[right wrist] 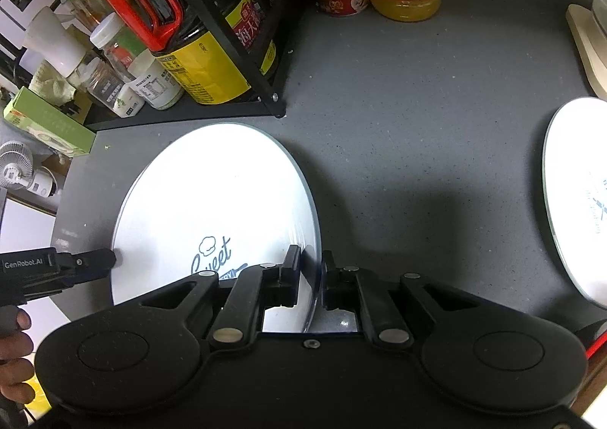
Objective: Organize plates and bowls
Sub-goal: 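Lower the 'Sweet' plate onto the gold-rimmed plate with both grippers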
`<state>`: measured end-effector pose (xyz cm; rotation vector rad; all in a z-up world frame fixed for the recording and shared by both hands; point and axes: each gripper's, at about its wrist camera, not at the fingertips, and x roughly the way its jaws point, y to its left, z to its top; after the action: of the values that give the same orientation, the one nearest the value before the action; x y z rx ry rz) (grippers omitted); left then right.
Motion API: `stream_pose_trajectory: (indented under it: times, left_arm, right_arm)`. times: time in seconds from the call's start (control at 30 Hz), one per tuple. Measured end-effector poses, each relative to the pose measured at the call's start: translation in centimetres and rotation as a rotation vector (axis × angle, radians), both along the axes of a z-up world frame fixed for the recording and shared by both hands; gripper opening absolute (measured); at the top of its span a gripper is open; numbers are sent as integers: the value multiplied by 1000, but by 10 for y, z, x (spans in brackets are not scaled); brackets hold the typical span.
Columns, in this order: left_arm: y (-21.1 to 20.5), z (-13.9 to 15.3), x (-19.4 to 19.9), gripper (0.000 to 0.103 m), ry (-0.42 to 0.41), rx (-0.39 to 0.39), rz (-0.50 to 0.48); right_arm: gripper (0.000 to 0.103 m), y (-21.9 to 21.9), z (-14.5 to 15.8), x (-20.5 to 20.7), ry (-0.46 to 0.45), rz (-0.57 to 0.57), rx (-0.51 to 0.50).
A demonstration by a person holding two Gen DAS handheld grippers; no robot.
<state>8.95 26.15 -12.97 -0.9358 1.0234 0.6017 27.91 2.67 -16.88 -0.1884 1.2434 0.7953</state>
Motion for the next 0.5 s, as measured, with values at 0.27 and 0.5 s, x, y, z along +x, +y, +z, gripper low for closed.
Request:
stream_pose_trajectory:
  times: [0.27,0.5]
  left_arm:
    - [0,-12,0,29,-19,-16,7]
    - [-1,-9,-2,15,-45,-9,-1]
  right_arm:
    - [11,7,-4,0,7,2,-8]
    - [12,10,-10,-2,27,-5,-13]
